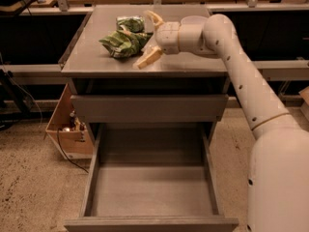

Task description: Pick green jalapeno chip bag from middle drawer and place on counter

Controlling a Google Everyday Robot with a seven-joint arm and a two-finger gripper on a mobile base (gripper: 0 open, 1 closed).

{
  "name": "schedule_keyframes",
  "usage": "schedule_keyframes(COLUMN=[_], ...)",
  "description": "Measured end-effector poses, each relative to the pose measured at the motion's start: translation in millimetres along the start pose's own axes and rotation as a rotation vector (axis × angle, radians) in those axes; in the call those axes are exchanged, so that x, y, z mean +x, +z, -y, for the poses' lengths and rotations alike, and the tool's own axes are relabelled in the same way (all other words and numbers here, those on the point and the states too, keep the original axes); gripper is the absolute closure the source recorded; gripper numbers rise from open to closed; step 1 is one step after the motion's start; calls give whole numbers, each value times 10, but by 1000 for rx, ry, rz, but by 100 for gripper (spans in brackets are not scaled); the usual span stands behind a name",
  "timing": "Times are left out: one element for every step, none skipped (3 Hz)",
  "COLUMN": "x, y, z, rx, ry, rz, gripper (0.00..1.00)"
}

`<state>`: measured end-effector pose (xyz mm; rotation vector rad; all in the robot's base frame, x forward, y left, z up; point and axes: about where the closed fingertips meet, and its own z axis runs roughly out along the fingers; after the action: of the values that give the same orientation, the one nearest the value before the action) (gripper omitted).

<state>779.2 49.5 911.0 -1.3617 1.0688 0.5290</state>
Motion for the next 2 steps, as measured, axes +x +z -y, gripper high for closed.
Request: schedule_keyframes(x=[-231,-641], y=[-448,-945], z=[-121,-243], rx=[8,70], ry=[20,-21], rz=[8,8], gripper=[0,0])
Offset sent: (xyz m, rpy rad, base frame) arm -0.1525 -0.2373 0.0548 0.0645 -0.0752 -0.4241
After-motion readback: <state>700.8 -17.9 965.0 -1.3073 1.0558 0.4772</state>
